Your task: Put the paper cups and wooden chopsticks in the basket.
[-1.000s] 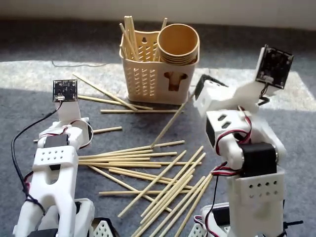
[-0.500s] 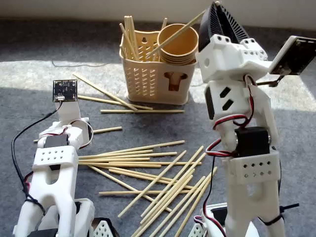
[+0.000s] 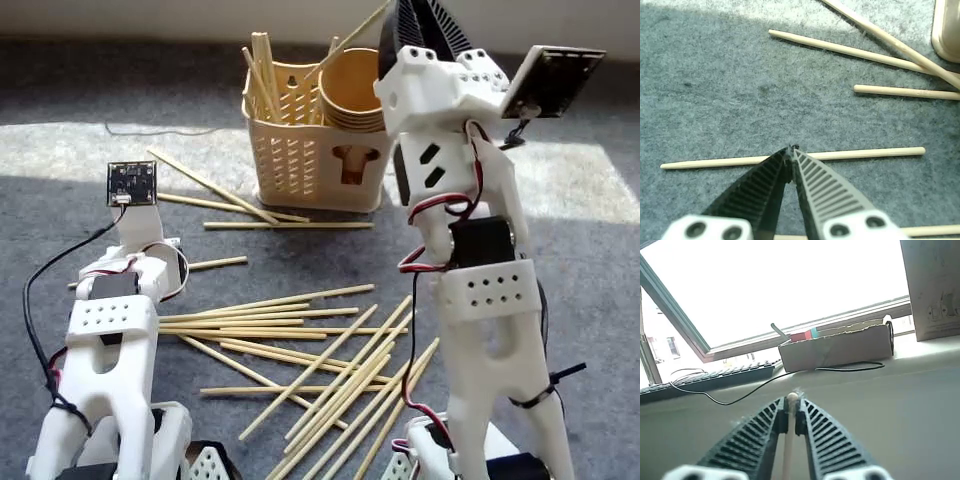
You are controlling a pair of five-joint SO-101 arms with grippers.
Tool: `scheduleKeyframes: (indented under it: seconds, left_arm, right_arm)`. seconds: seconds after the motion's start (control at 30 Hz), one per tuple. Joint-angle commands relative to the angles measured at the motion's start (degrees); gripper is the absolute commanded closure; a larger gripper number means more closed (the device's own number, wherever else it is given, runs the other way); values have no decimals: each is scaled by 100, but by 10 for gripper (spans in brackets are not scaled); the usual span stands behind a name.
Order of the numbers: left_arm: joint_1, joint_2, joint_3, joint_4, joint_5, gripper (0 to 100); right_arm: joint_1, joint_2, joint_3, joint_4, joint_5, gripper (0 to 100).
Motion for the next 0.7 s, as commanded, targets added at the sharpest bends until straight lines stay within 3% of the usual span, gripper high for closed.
scheduleKeyframes:
  seconds: [0.0,0.3,0.67]
  left_arm:
    - [-84,-110,-22,-88,-44,976]
    - [-84,-110,-22,-88,-44,976]
    - [-84,-110,-22,-88,-44,976]
  right_arm:
    - [-163,48,31,-163,651,993]
    - [-831,75,734,-163,1635,993]
    - [-1200,136,1314,-163,2031,991]
